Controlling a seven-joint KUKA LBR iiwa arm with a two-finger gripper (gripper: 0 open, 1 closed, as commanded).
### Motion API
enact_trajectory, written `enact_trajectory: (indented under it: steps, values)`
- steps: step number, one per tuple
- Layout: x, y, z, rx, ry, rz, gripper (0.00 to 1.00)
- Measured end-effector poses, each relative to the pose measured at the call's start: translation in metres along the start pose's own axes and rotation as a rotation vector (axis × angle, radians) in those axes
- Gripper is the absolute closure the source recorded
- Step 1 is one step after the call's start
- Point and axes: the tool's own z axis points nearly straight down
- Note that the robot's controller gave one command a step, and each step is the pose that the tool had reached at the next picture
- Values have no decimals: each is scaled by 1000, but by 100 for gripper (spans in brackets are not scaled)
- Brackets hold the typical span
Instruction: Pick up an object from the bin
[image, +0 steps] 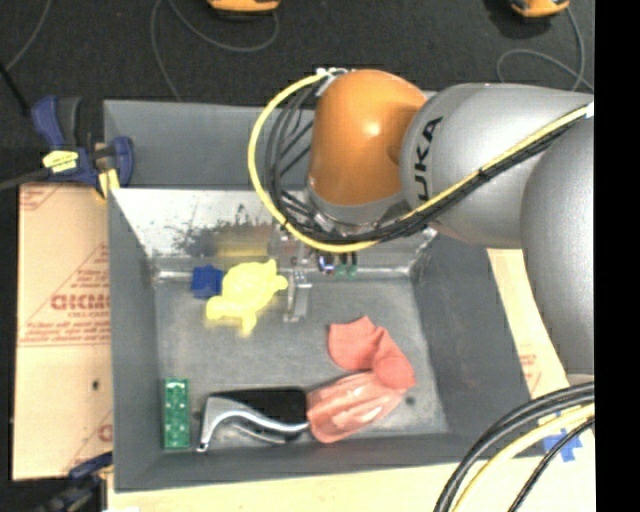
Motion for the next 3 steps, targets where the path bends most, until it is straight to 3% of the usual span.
enact_trajectory:
  steps: [1, 2, 3]
  values:
    - [-1, -1, -5, -1, -8, 2, 0]
    - [-8, 3, 30, 1, -10, -124, 0]
    - [-18, 5, 44, 1, -7, -312, 0]
